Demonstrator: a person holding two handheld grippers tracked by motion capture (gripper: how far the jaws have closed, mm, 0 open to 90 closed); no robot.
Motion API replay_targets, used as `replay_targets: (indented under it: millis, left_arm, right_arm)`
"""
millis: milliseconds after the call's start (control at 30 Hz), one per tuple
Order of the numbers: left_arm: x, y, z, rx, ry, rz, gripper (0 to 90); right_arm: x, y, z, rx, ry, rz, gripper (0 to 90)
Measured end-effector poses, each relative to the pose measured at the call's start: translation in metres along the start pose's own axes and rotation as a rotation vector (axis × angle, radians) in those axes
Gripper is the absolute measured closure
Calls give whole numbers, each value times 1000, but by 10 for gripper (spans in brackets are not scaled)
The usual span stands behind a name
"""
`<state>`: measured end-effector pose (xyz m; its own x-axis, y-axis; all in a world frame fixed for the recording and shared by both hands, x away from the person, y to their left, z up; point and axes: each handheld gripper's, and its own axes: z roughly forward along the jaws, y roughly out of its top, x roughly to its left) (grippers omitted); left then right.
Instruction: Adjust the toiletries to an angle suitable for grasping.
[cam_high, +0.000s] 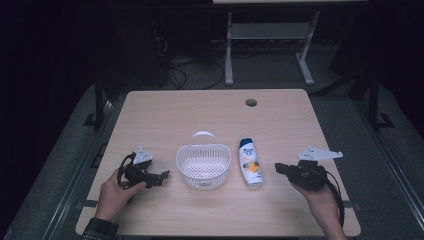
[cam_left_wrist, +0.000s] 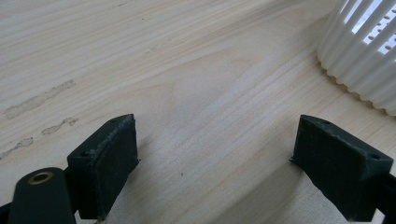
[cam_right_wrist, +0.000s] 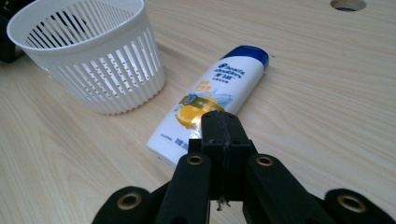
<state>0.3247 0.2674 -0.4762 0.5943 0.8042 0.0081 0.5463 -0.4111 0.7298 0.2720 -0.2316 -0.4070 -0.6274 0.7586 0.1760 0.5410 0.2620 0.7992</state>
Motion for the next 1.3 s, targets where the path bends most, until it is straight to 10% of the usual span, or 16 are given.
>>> replay_targets:
  millis: [1300]
  left_arm:
    - [0, 0, 0, 2, 0, 2, 129]
  right_arm:
    - [38, 11, 69, 70, 79, -47, 896]
